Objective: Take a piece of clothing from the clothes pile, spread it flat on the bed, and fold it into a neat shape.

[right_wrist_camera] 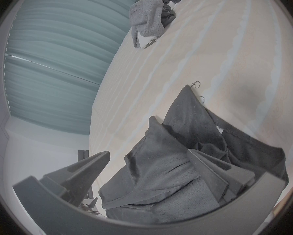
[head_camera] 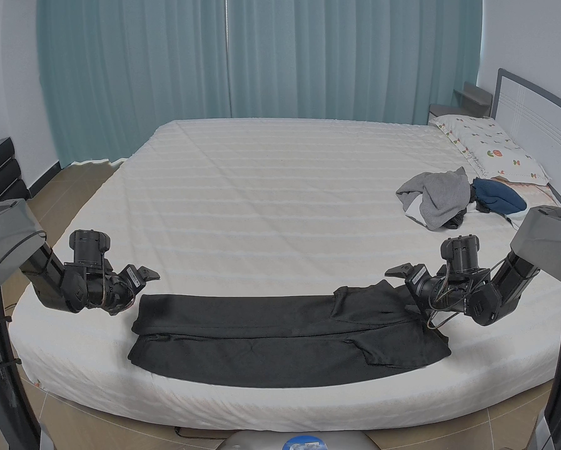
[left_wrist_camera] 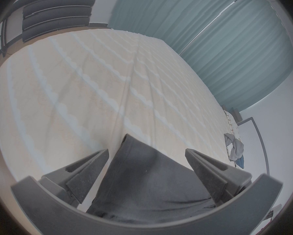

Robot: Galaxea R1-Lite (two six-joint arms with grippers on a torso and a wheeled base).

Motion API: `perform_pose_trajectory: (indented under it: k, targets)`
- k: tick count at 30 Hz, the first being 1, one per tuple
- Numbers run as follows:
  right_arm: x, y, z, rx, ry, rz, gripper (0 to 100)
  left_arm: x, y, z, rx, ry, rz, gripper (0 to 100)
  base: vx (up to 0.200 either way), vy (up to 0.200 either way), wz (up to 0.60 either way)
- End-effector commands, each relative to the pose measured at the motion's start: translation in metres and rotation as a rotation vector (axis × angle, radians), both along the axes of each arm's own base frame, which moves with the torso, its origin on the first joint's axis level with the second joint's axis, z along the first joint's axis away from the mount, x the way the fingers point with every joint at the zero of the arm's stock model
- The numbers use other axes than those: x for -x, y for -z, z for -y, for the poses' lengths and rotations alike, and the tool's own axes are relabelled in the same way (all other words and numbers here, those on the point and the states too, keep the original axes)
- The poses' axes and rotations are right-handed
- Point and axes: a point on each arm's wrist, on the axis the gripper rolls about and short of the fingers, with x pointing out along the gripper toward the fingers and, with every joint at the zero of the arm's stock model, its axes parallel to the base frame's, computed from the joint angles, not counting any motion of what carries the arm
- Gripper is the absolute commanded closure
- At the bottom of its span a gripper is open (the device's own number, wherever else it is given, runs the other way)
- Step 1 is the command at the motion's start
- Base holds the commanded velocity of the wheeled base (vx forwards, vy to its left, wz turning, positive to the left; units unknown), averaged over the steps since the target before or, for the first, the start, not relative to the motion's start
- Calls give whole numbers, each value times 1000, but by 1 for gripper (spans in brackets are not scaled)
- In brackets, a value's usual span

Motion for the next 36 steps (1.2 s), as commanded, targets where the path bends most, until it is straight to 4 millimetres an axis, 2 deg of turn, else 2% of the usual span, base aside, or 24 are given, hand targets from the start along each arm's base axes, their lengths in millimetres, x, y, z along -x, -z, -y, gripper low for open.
perform_pose_trajectory:
  k: [1, 7, 8, 13, 19, 26, 36]
  targets:
    - [-2, 0, 4, -9, 7, 2, 0, -11, 23, 2, 0, 4, -37, 0, 0, 0, 0]
    - [-3, -1, 5, -10, 10, 6, 0, -17, 26, 2, 2, 2, -32, 0, 0, 0, 0]
    - [-3, -2, 5, -10, 10, 8, 0, -19, 28, 2, 0, 2, -33, 100, 0, 0, 0]
    - [-3, -2, 7, -10, 15, 6, 0, -20, 27, 0, -10, -32, -30, 100, 0, 0, 0]
    - [-4, -2, 11, -11, 24, 8, 0, -28, 18, -2, 17, -135, 4, 100, 0, 0, 0]
    - [-5, -1, 15, -10, 35, 5, 0, -28, 19, -7, 19, -153, -1, 100, 0, 0, 0]
    - [-4, -3, 15, -11, 35, 9, 0, -28, 22, -5, 26, -141, -7, 100, 0, 0, 0]
